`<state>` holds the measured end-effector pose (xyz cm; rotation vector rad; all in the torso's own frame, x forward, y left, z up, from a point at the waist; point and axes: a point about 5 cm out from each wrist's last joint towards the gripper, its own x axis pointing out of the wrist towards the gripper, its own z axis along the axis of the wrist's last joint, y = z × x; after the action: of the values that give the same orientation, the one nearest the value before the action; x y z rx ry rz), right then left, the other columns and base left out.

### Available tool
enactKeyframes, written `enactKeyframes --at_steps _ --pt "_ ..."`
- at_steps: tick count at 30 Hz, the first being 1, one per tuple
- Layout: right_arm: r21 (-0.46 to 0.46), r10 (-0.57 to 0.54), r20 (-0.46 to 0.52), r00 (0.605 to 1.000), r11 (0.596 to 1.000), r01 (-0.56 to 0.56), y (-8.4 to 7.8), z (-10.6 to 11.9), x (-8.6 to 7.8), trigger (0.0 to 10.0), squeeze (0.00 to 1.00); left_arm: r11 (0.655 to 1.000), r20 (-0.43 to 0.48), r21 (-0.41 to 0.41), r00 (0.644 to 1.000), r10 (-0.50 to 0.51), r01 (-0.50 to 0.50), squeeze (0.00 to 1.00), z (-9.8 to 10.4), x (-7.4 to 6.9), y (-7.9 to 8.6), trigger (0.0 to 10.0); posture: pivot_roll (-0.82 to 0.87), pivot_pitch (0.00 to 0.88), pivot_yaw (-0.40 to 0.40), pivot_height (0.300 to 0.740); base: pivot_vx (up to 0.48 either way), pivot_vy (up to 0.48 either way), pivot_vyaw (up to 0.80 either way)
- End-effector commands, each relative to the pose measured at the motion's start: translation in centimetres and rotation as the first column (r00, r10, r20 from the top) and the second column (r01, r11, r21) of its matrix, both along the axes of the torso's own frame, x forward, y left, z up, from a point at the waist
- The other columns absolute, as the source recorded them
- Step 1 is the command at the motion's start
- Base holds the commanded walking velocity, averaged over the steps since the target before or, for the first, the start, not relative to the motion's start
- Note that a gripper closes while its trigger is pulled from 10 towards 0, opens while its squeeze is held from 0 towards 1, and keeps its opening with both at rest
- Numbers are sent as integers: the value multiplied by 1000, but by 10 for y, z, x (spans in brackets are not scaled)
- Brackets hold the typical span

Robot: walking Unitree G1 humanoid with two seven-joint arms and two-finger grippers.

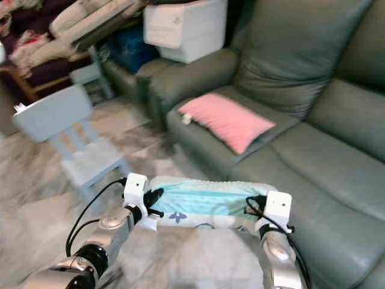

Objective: Move the pillow to the sofa

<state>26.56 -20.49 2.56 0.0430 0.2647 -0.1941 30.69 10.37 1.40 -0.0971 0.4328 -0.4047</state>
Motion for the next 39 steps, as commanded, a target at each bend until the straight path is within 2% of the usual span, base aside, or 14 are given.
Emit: enactKeyframes --at_steps 1,18,21,25,36,39 --pt "16 13 11 1000 1000 -13 8 1 1 10000 0 999 -2 27 1000 29 -29 0 -2 0 17 10000 -336 0 141 740 334 0 -788" --pt "17 21 15 1000 1000 -21 10 3 3 10000 0 1000 -25 19 1000 14 -13 0 -5 -3 17 10000 -335 0 141 740 325 0 -788" --pt "3 29 21 999 1000 -29 10 5 4 10000 0 999 -31 3 999 32 -32 0 -4 -2 17 10000 -334 0 141 740 0 0 0" --pt "7 28 49 998 1000 -28 11 12 7 10000 0 998 -31 -14 998 62 -62 0 0 3 19 10000 -332 0 136 740 0 0 0" --pt "13 62 94 994 998 -63 20 27 14 10000 0 986 47 -69 987 153 -150 0 25 24 29 10000 -332 0 124 740 0 0 0" --pt "15 65 94 993 998 -67 21 28 14 10000 0 984 65 -95 986 154 -147 0 31 29 28 10000 -332 0 125 740 0 0 -779"
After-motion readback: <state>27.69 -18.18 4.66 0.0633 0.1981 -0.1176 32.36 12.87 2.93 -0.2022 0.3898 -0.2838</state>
